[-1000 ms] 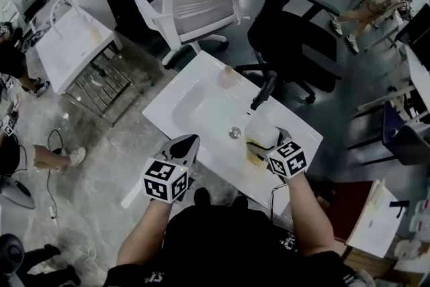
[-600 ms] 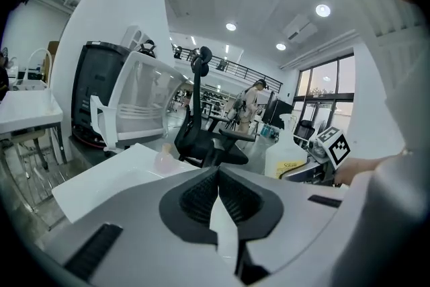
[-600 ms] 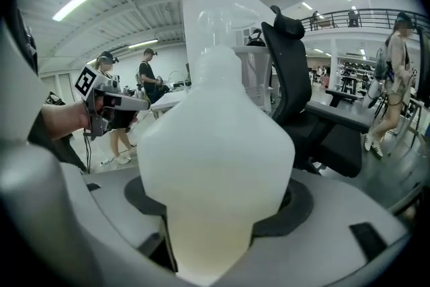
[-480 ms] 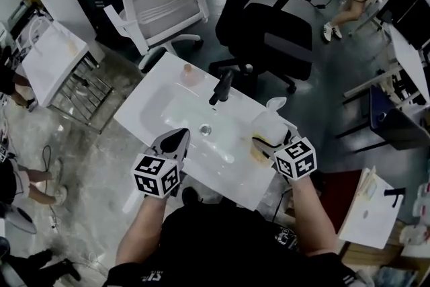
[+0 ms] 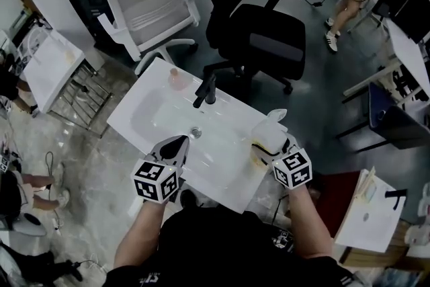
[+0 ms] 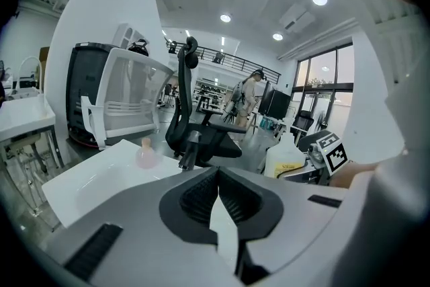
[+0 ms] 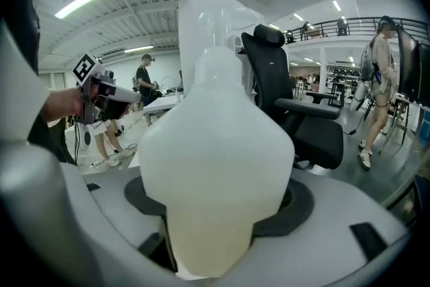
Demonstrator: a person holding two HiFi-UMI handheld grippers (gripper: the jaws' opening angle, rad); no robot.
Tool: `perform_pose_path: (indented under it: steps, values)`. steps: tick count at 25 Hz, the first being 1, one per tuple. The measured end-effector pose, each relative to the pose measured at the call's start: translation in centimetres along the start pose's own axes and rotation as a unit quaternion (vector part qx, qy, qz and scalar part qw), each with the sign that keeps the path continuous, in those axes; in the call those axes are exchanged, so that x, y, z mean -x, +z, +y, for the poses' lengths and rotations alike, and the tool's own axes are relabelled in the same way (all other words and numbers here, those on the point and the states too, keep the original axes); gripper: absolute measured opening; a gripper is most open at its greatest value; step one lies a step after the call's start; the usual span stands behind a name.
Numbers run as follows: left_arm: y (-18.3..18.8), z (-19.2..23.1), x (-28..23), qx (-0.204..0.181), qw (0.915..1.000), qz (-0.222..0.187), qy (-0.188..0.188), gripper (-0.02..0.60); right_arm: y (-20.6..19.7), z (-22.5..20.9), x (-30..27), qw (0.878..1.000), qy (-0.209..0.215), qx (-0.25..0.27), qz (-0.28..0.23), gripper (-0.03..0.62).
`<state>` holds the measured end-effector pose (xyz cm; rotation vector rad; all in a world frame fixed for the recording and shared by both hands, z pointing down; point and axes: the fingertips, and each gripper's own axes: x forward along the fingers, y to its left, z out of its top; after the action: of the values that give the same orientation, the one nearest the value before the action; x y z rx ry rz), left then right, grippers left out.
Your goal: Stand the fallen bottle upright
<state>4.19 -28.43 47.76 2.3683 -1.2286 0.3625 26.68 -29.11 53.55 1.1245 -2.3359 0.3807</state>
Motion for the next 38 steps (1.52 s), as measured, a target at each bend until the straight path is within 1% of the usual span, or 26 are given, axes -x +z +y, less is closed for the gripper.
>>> perform_pose_path:
  steps: [10, 15, 20, 27, 32, 38]
  values:
    - [-1.1, -2.7, -0.7, -0.005, 0.9998, 0.016, -0.005, 0.015, -1.1, 0.3, 1.8, 0.999, -0.001, 0.024, -0.040, 0.351]
    - [-1.6, -3.7, -0.4, -0.007, 0.9997, 0.020, -0.007, 0.015, -1.9, 0.1, 2.7, 0.999, -0.012, 0.011, -0.050, 0.354]
    - [-2.6, -4.3, -0.2, -0.003, 0.9995, 0.030, -0.003, 0.015, -2.4, -0.7, 3.4, 0.997, -0.018, -0.001, -0.076, 0.351]
    - [-3.0, -5.2, -0.3, -0.002, 0.9992, 0.039, 0.001, 0.015, -1.7, -1.7, 2.3, 0.995, -0.016, 0.016, -0.096, 0.353]
    - [-2.6, -5.5, 0.0, -0.005, 0.9994, 0.035, 0.005, 0.015, -1.4, -2.5, 1.7, 0.995, -0.020, 0.017, -0.096, 0.356]
    - [-2.9, -5.5, 0.7, 0.001, 0.9995, 0.030, 0.007, 0.015, -1.7, -2.7, 2.1, 0.996, -0.020, 0.015, -0.080, 0.374]
